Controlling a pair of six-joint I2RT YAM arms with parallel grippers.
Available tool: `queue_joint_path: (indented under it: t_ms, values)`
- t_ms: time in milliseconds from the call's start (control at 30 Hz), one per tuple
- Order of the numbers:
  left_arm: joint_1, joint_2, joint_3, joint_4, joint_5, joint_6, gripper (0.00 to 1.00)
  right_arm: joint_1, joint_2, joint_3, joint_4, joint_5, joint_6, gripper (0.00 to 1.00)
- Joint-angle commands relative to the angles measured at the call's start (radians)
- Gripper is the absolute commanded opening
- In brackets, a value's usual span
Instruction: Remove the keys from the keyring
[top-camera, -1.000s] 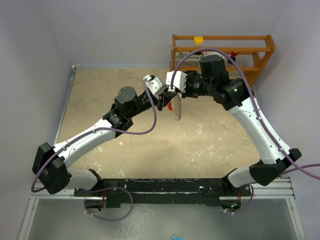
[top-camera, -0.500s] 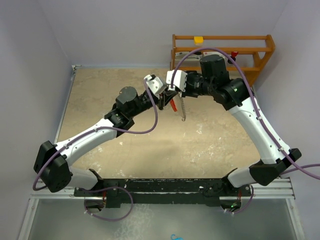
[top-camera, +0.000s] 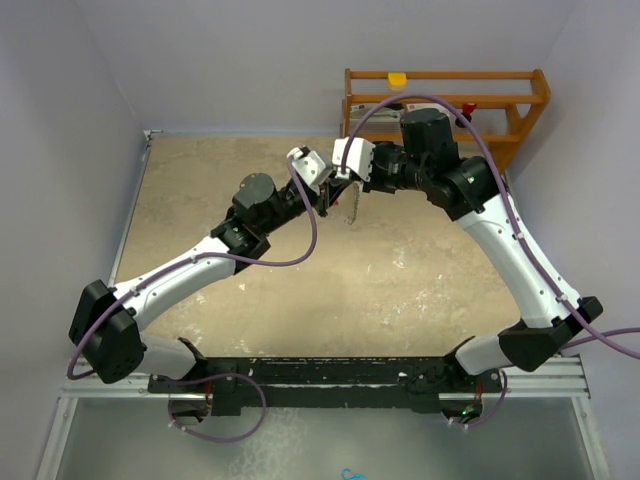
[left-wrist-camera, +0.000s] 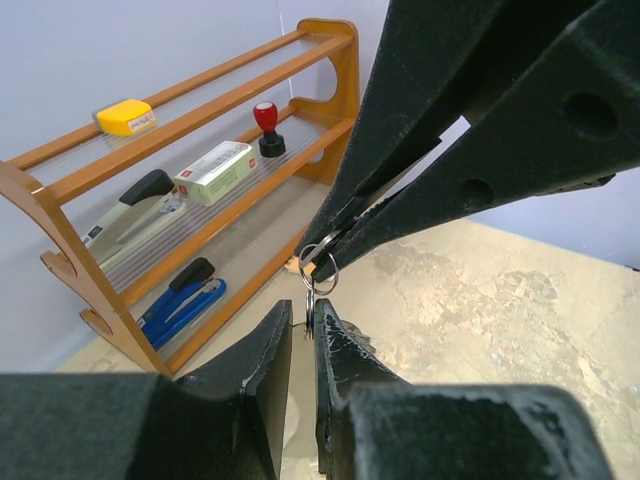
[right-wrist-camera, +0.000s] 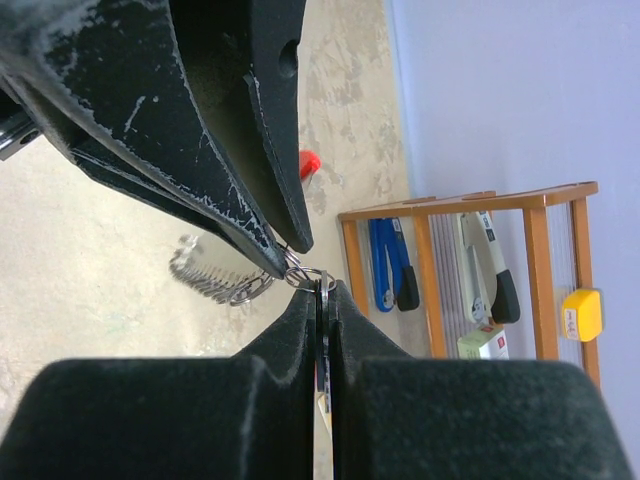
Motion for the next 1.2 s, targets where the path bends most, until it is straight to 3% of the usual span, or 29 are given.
queue_joint_path:
  t_ms: [0, 467, 767, 967, 1167]
  values:
    - [0.005, 0.009, 0.010, 0.058, -0.042, -0.023, 0.11, 0.019, -0.026, -0.002, 0.028, -0.016, -0.008, 0.00]
    - [0.004, 0.012, -0.024, 0.156, -0.133, -0.054, 0.07, 0.027, -0.030, -0.013, 0.029, -0.019, -0.002, 0.00]
    - [0.004, 0.028, -0.034, 0.196, -0.111, -0.074, 0.05, 0.031, -0.029, -0.014, 0.033, -0.019, 0.002, 0.00]
    - [0.004, 0.038, -0.077, 0.306, -0.118, -0.121, 0.01, 0.034, -0.029, -0.019, 0.042, -0.022, 0.004, 0.00]
    - [0.005, 0.035, -0.126, 0.406, -0.061, -0.142, 0.10, 0.035, -0.029, -0.021, 0.041, -0.013, 0.006, 0.00]
